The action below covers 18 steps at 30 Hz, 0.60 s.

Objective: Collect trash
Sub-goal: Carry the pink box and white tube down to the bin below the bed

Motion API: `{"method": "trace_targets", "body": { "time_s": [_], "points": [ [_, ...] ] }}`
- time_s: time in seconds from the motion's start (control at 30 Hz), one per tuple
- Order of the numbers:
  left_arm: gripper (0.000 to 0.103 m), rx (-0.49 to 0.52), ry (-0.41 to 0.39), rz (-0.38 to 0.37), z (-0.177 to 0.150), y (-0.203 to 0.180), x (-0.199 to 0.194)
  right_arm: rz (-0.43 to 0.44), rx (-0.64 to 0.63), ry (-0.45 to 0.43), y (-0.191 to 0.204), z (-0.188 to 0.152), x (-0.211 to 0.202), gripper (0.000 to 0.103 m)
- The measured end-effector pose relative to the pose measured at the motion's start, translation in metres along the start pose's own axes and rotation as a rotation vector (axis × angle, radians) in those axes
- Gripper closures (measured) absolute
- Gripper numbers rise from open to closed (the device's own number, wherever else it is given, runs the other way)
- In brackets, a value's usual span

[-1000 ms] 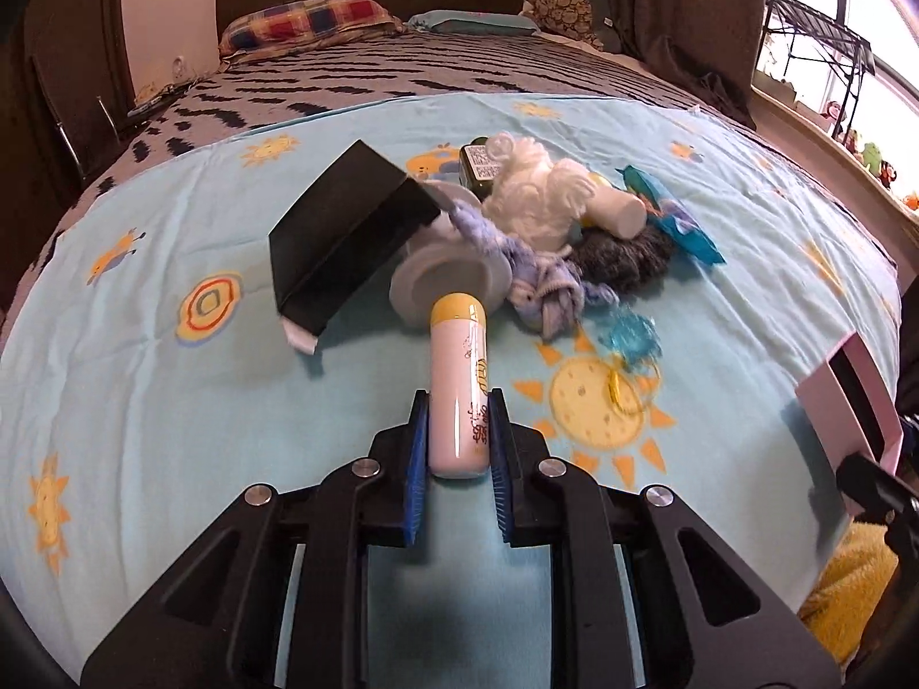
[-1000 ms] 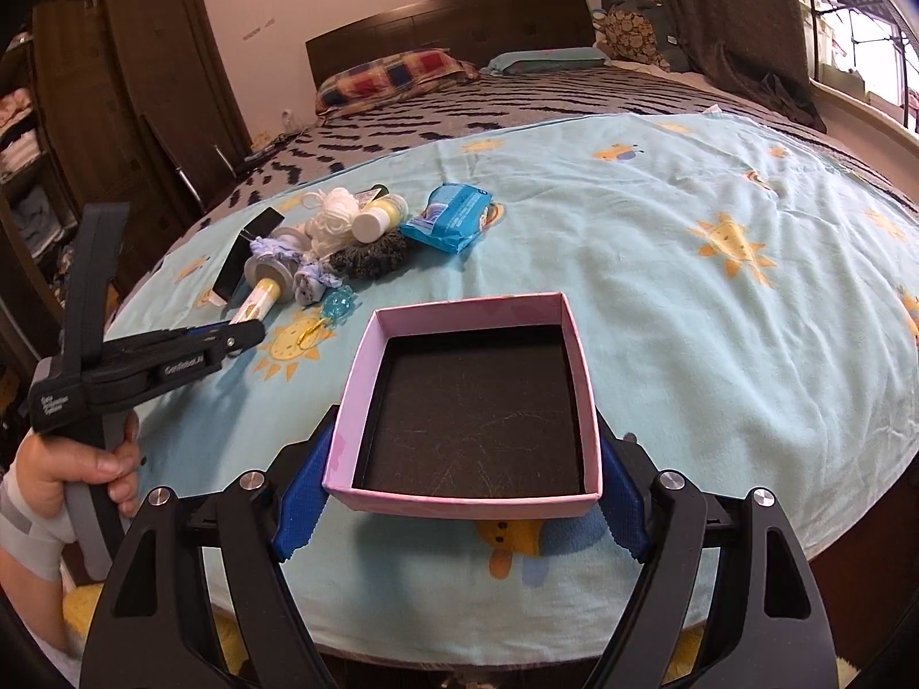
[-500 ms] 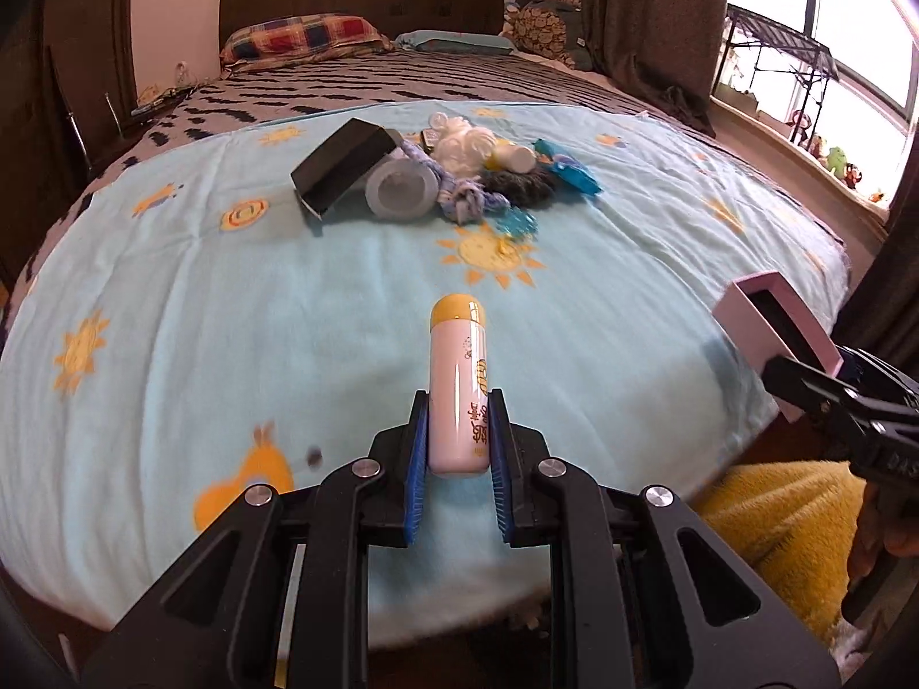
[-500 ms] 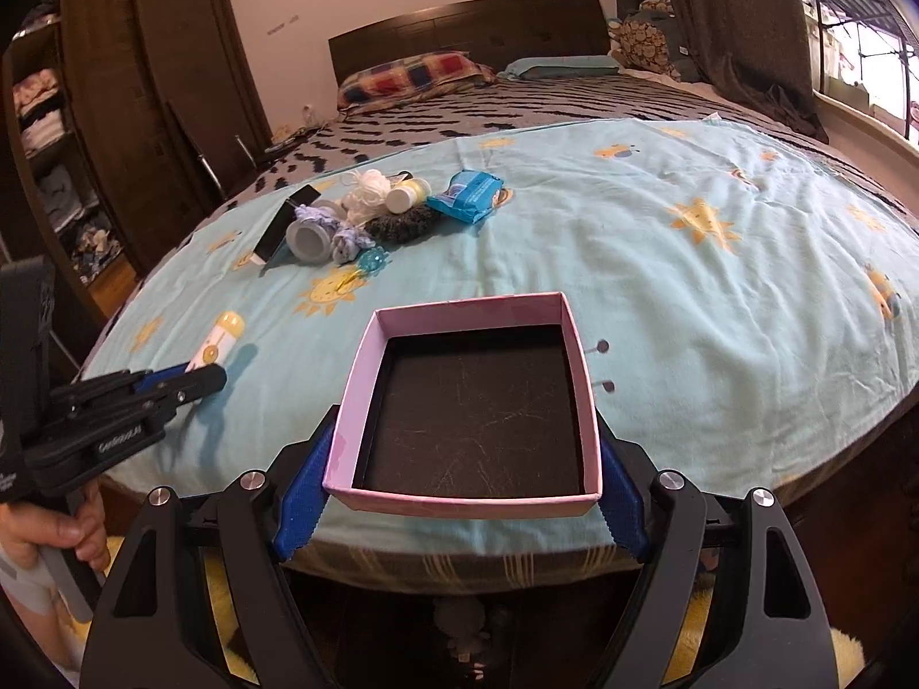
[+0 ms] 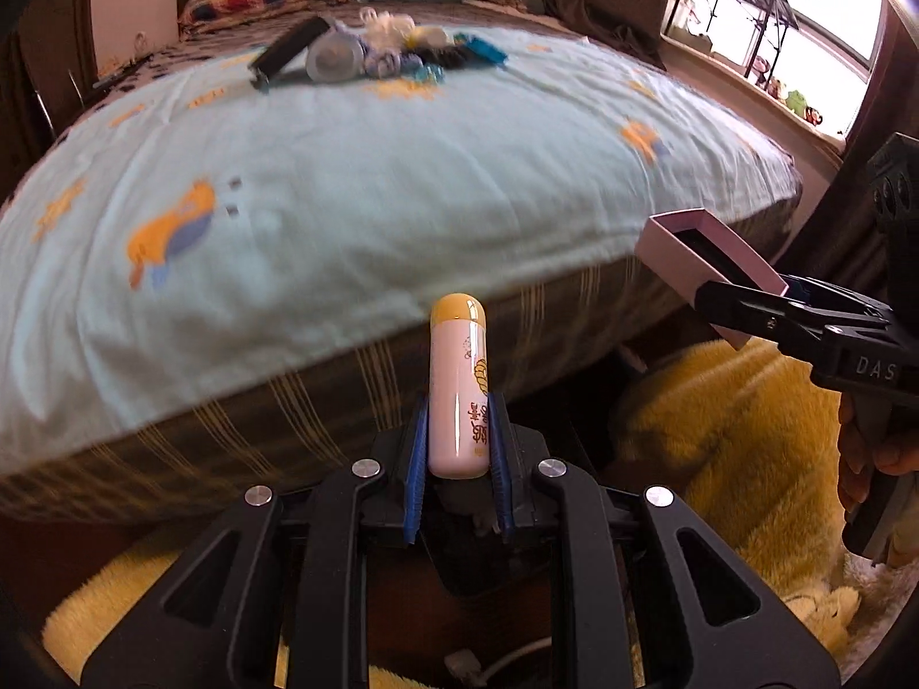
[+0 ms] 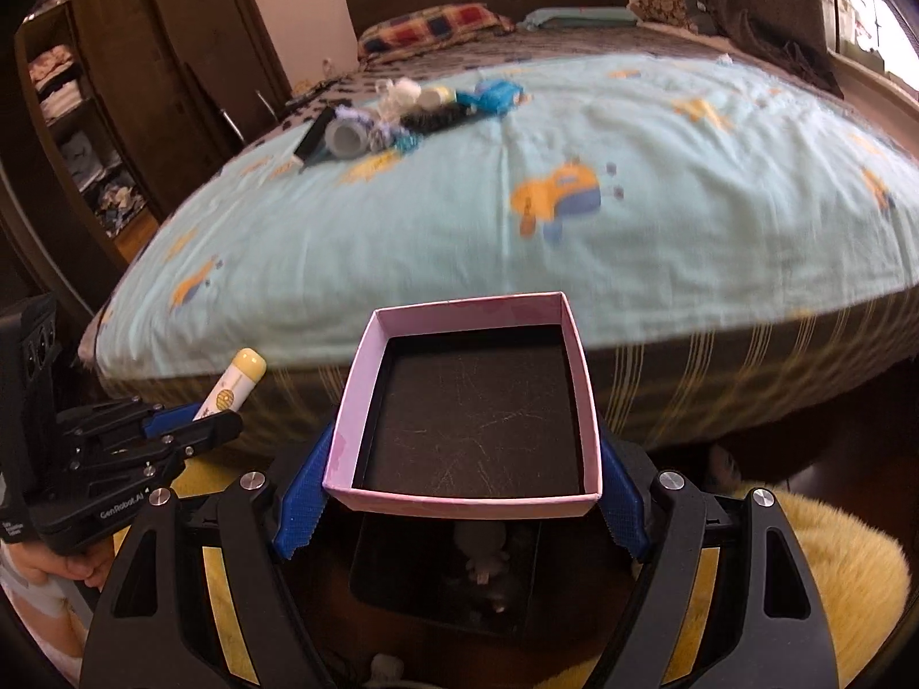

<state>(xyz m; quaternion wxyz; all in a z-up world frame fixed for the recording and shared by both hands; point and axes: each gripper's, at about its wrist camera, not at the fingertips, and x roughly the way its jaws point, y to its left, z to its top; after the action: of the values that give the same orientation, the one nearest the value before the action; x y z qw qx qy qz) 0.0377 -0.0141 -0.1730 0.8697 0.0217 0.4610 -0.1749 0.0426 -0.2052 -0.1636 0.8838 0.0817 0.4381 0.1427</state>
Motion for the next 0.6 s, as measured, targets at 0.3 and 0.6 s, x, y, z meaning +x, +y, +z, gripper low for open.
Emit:
{"method": "trace_targets", "body": {
  "time_s": [0.3,0.6],
  "points": [
    [0.085,0.022,0.131,-0.024,-0.034,-0.013,0.038,-0.011,-0.011,0.12,0.004,-0.034,0.028,0.023],
    [0.085,-0.014,0.243,-0.06,-0.05,-0.013,0.083,-0.018,0.053,0.262,-0.005,-0.063,0.072,0.023]
  ]
}}
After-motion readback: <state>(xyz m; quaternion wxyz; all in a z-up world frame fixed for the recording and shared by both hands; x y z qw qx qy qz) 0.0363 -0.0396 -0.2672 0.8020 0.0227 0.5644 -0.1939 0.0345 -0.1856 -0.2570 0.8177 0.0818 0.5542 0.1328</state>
